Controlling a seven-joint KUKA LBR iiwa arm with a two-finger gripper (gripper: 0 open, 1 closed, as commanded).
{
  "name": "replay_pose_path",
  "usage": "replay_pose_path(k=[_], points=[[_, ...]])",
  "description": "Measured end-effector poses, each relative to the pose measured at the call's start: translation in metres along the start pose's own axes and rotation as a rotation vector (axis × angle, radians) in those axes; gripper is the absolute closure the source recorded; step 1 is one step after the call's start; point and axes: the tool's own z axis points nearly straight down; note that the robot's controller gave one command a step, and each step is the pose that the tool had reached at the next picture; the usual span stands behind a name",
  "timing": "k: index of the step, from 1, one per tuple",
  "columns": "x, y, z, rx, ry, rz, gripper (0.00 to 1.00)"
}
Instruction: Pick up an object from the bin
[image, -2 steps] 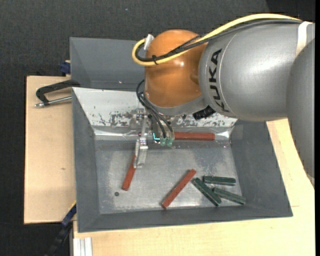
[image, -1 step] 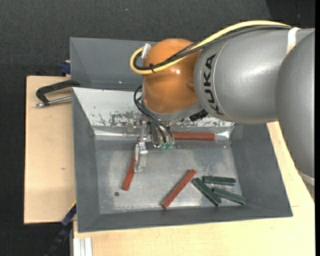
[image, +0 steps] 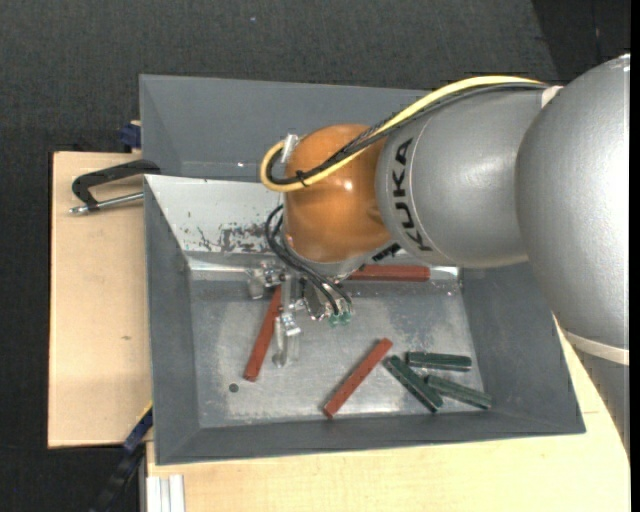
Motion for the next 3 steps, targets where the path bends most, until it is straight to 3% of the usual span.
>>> replay_pose_path(k=[1, 2, 3], points=[[-0.009, -0.006, 0.059, -0.001, 0.004, -0.105, 1.00], [-0.009, -0.006, 0.059, -0.001, 0.005, -0.106, 1.00], [0.026, -0.006, -0.092, -0.001, -0.001, -0.149, 1.00]])
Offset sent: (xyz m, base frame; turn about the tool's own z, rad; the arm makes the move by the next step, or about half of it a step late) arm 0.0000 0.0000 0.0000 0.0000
